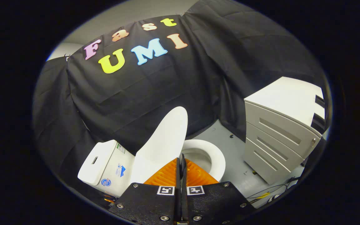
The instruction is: Open the toilet lid.
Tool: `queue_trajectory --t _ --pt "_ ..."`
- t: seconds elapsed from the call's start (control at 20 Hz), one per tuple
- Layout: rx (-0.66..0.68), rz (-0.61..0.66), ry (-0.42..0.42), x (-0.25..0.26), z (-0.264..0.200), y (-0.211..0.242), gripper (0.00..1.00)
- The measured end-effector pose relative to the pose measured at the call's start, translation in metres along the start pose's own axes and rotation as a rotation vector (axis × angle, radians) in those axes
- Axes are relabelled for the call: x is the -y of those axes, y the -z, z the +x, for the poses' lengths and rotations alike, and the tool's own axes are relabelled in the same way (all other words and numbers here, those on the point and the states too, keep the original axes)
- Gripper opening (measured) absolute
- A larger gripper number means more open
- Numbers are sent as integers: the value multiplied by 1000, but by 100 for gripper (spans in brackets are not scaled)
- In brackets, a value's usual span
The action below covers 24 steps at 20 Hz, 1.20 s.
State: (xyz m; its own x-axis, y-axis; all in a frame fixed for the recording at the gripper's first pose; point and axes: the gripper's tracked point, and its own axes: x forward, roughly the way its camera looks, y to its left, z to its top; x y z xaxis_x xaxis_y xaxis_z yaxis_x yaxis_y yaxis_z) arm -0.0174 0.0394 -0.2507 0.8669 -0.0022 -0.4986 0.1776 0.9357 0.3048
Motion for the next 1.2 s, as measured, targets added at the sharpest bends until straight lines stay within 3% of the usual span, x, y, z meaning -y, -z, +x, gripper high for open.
queue_trajectory --t 0.3,0.7,1.2 --pt "45 -148 24 -40 -14 -21 0" --pt "75 -189 16 -80 -23 -39 0" --pt "139 -342 -13 -156 -38 -58 0"
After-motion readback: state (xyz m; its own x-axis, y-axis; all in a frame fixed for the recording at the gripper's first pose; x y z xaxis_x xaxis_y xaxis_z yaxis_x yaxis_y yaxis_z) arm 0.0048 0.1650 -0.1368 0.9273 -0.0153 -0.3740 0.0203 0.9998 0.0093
